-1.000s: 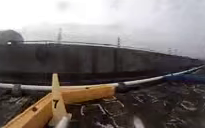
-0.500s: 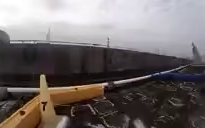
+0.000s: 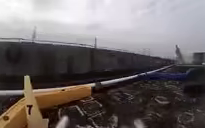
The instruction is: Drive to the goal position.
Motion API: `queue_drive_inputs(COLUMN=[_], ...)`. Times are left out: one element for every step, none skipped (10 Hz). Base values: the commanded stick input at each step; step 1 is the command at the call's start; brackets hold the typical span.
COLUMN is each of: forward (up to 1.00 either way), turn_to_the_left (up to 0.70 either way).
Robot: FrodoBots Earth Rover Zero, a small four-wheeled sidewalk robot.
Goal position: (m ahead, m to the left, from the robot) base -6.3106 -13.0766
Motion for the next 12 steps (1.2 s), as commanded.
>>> queue_drive_inputs(forward=[0.0, 0.0, 0.0, 0.0, 0.0, 0.0, 0.0, 0.0, 0.0, 0.0, 0.0, 0.0], turn_to_the_left=[-0.7, -0.7, -0.7, -0.7, -0.7, -0.7, -0.7, -0.7, -0.7, -0.7, -0.7, -0.7])
